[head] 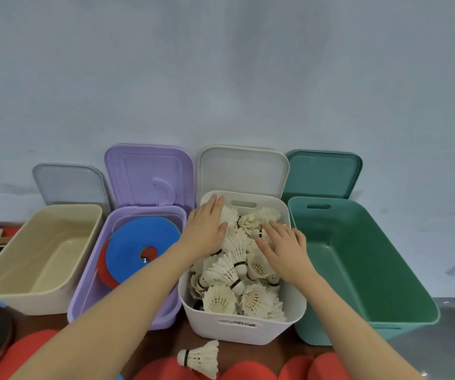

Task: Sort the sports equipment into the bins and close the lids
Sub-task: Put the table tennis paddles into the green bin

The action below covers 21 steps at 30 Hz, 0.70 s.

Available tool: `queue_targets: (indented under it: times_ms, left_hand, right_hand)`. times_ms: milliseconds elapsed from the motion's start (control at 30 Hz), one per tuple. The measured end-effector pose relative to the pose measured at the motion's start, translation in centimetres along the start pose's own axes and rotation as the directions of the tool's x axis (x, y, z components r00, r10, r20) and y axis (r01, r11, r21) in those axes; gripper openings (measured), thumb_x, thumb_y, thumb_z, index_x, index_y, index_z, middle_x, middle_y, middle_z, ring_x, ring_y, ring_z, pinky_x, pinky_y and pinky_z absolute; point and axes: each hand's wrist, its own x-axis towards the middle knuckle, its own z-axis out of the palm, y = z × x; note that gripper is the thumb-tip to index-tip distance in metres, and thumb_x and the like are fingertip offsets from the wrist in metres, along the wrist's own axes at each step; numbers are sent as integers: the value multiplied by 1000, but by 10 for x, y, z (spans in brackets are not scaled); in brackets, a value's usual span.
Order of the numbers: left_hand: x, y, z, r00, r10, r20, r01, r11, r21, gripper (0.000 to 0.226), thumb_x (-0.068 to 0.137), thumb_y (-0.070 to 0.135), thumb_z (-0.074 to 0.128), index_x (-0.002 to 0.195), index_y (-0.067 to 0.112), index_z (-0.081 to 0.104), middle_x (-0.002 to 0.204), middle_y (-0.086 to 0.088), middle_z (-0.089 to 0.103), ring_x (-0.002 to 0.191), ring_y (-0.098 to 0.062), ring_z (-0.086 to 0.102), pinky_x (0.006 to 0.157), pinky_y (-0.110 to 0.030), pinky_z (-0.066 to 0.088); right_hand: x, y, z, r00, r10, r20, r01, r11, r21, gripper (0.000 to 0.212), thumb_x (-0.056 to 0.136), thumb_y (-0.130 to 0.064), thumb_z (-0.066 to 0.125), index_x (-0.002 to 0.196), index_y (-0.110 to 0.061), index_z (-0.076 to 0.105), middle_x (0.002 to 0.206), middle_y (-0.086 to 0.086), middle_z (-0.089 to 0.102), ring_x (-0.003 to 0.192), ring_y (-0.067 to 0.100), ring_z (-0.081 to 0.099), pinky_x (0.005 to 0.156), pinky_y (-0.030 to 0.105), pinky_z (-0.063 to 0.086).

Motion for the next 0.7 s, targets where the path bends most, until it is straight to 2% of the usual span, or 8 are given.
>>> queue_targets:
  times_ms: [133,267,400,533,633,700]
  left_hand:
    - [-42,2,-21,995,-32,-90,30,999,-17,61,95,28,43,146,10,16,152,-9,20,136,-26,24,109,-41,22]
    - [-100,2,-29,978,-88,-189,69,992,-103,55,94,29,46,143,11,28,146,-9,32,131,-27,30,105,-40,23]
    - [-159,-5,-7,951,-141,-276,109,986,-126,63,85,45,33,135,8,42,135,-12,44,121,-30,40,96,-44,32]
    - [-212,-9,28,943,-174,-285,133,979,-155,55,85,38,38,129,6,48,127,-11,49,115,-23,39,95,-37,33]
    - [-242,-12,55,962,-212,-174,192,973,-127,54,83,39,35,125,9,52,124,-9,51,113,-27,47,89,-39,38]
    - [-252,-11,68,974,-226,-36,222,971,-85,62,81,44,27,131,13,48,131,-6,48,118,-27,45,91,-39,35]
  right_hand:
    - [-28,-18,-6,982,-88,-165,107,988,109,61,89,-58,23,134,-24,46,138,-6,47,130,14,37,108,35,20]
    - [-63,-36,2,915,-192,-355,277,939,204,44,91,-45,39,120,-19,59,117,-3,61,112,19,53,95,37,38]
    - [-106,-51,24,842,-276,-464,430,863,266,30,91,-31,49,112,-14,64,106,-1,63,99,14,53,84,31,39]
    - [-147,-55,53,825,-371,-425,512,809,288,25,91,-27,52,107,-13,65,99,-2,64,94,15,56,78,31,43]
    - [-166,-57,74,832,-459,-312,545,782,304,24,90,-27,53,106,-12,65,95,0,64,88,18,59,70,33,48]
    - [-173,-59,87,871,-460,-173,491,805,332,33,90,-33,49,113,-13,63,103,0,64,93,19,59,75,35,50]
